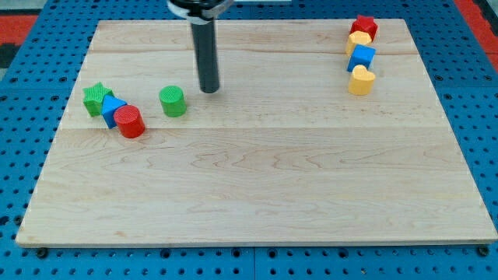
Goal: Slide the yellow heart towards the left of the board
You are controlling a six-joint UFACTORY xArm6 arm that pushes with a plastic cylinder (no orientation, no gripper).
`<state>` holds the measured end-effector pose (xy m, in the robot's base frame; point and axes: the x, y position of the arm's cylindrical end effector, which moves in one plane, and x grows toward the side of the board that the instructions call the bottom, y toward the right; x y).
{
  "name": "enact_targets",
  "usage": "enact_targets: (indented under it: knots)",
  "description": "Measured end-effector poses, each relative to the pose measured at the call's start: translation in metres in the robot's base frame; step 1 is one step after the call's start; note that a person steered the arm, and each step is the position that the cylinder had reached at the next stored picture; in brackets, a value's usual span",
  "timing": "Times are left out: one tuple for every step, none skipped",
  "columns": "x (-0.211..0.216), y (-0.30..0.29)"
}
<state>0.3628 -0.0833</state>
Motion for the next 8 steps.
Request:
enact_targets:
  knots:
    - [0.000,-0.036]
    - [0.009,0.042]
    - [0.021,0.047]
    - [0.021,-0.026]
    - [0.026,-0.060]
    - [0.026,0.087]
    - [0.024,0.232]
    - [0.011,0.346]
